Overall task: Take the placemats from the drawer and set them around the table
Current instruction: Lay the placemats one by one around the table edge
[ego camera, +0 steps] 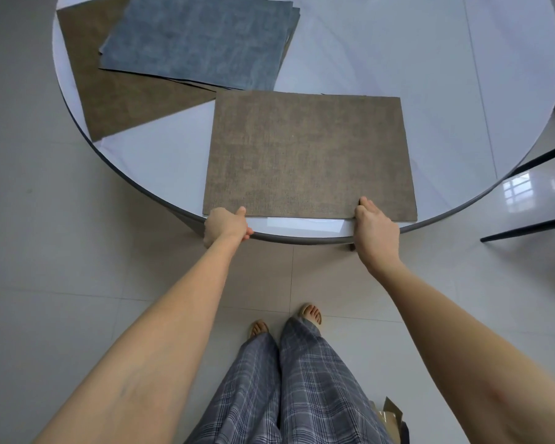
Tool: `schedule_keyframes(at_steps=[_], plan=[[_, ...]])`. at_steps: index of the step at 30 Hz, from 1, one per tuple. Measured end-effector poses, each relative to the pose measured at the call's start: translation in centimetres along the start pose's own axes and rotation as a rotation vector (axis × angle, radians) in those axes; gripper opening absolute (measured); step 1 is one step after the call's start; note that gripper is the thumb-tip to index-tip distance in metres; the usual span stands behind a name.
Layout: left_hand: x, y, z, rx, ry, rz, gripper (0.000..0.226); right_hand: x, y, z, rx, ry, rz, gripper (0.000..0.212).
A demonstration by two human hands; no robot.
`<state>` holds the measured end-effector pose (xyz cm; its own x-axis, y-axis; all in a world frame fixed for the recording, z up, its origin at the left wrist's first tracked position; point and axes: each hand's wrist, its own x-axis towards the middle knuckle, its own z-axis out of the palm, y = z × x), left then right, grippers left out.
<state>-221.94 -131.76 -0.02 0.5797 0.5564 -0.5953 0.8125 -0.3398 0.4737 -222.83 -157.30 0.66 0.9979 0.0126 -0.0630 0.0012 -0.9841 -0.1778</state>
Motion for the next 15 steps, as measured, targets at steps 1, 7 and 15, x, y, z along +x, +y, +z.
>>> schedule_keyframes(at_steps=[1, 7, 15], plan=[[-0.3, 0.0, -0.7, 0.173, 0.051, 0.087, 0.039, 0.0, 0.1, 0.0, -0.004, -0.001, -0.01, 0.022], [-1.9, 2.8, 0.5, 0.435, 0.177, 0.846, 0.033, 2.3, -1.1, -0.7, 0.112, 0.072, -0.069, 0.019], [1.3, 4.3, 6.2, 0.848, -0.05, 0.806, 0.068, 7.2, -2.4, 4.5, -0.027, -0.101, -0.267, 0.063]])
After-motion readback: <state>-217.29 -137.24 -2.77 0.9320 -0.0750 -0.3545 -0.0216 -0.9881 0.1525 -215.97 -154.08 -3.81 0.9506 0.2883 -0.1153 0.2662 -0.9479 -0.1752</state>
